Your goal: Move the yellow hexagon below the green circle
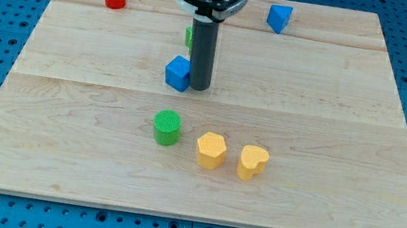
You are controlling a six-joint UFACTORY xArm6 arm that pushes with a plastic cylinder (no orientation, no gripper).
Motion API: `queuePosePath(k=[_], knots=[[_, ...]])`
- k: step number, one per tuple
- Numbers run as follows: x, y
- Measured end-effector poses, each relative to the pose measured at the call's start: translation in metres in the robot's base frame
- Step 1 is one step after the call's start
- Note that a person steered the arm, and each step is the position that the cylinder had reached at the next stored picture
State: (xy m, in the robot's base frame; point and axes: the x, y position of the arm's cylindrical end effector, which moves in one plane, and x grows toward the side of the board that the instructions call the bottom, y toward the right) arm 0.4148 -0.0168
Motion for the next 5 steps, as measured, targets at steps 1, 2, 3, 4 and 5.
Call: queuePosePath(k=[1, 2, 3, 4, 5], knots=[[0.028, 0.007], [0.033, -0.04], [0.075, -0.058], [0.111, -0.058], [0.115, -0.059]])
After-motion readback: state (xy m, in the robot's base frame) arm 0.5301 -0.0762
